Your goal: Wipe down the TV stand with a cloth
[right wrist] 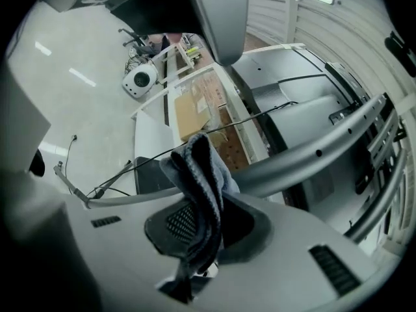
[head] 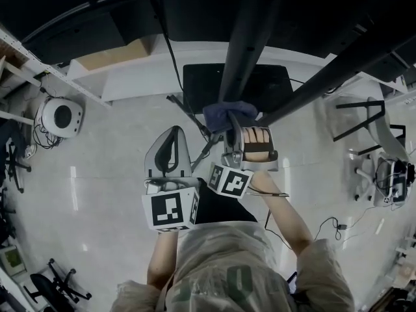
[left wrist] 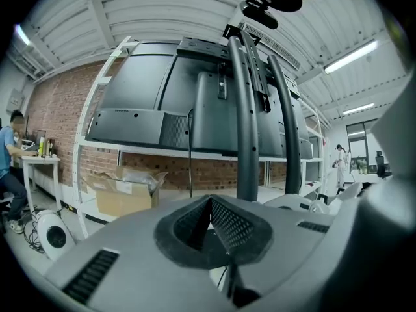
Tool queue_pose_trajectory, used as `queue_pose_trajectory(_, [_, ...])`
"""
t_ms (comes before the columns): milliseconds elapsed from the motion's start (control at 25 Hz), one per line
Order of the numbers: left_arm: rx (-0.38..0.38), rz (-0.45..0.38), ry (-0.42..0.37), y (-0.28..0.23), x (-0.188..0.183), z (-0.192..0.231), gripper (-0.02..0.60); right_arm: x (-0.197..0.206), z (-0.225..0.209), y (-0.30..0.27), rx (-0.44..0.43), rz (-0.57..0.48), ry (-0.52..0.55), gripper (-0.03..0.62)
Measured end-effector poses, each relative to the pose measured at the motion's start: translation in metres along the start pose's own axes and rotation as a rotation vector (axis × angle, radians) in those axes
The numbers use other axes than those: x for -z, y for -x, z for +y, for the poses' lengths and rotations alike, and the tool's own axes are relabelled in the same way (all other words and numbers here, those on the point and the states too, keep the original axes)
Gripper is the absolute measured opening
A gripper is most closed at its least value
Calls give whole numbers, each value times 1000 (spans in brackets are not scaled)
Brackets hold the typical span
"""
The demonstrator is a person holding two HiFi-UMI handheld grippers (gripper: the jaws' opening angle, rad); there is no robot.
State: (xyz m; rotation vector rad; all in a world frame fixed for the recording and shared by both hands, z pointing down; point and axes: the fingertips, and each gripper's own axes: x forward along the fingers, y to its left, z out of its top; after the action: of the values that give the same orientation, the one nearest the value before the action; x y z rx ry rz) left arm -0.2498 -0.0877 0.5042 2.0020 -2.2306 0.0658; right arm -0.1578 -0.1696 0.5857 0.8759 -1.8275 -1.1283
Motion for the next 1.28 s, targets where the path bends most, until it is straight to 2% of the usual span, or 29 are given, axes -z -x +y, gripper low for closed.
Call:
queue_pose_trajectory(320, [-28, 27, 22, -9, 63, 7, 15, 24, 76, -21, -53, 6, 48, 57])
queue_pose_trajectory(560, [-44, 34, 33, -20, 95, 10, 15, 40, 134, -35, -100, -2, 70, 57])
queue_pose_trajectory(960, [-78, 22, 34, -35, 105, 19, 15, 57, 180, -49, -168, -8, 126, 57])
queue_pose_trajectory(1120, [-86, 19, 28, -36, 81, 22, 15, 55, 170, -40, -219, -10, 89, 57])
queue_pose_trajectory(1200, [-82, 3, 19, -31, 47, 18, 15, 43, 133, -26, -210, -23, 36, 57])
queue_pose_trajectory(1280, [-81, -12, 13, -25, 2, 13, 15, 22, 75, -7, -183, -53, -21, 57])
